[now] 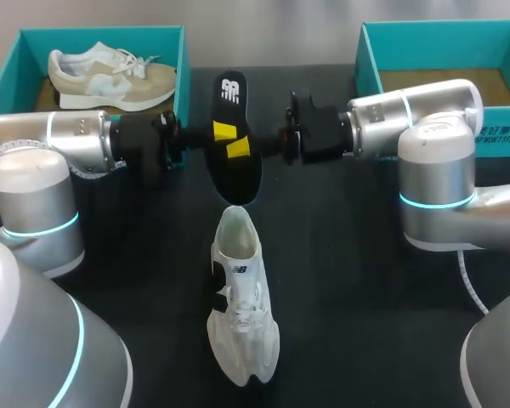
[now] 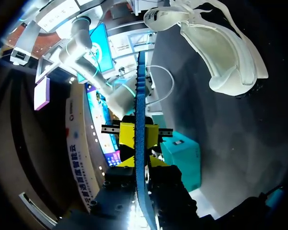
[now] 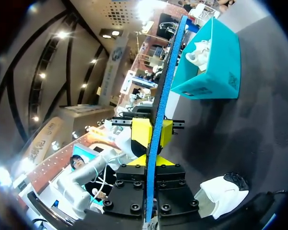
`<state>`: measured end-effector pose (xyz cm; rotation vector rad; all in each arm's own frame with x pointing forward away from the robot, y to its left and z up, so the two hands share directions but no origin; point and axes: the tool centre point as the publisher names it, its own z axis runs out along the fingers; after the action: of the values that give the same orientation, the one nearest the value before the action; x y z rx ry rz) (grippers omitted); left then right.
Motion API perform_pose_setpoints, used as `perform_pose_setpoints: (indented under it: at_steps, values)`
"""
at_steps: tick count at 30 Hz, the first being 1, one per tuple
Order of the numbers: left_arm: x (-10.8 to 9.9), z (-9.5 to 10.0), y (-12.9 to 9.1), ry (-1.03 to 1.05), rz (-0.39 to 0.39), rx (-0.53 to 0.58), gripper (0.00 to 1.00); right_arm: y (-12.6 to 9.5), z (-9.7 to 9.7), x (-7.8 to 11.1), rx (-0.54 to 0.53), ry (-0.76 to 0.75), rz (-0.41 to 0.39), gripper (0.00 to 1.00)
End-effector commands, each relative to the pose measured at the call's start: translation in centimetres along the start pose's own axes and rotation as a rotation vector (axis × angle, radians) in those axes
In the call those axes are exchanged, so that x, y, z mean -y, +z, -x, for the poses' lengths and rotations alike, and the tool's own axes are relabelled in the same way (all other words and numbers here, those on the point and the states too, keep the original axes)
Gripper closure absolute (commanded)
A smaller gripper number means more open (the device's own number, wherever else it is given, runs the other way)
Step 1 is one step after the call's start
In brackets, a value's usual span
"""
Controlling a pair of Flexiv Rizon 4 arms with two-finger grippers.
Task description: Take the shoe out of the shoebox, open the shoe tongue, remove and reinsert the insole, then place the shoe into the shoebox
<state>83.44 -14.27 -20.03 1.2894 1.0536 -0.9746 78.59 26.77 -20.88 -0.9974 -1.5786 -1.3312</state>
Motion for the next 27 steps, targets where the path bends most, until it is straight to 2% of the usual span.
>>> perform_pose_setpoints:
  at_steps: [1,6,13,14,15,27]
  values:
    - [0.3,0.8,-0.9,-0.001,-0.006,-0.039,0.0,-0.3,-0.2,0.3,0.0,-0.008,0.013,1.0]
    - [1.0,1.6,-3.1,-0.069,-0.026,-0.094,0.0,-1.0,-0.4,0.5,0.007,-0.03,0.022,1.0]
    - [2.9,1.7,-6.6,-0.27,-0.051,-0.248,0.0,-1.5,-0.7,0.4,0.021,-0.086,0.009,1.0]
    - [3.3,1.9,-7.1,-0.269,-0.056,-0.265,0.0,-1.5,-0.7,0.3,0.007,-0.094,-0.014,1.0]
    - [3.3,1.9,-7.1,-0.269,-0.056,-0.265,0.0,-1.4,-0.6,0.0,-0.003,-0.093,-0.035,1.0]
    - [3.3,1.9,-7.1,-0.269,-0.056,-0.265,0.0,-1.4,-0.6,0.0,-0.003,-0.093,-0.035,1.0]
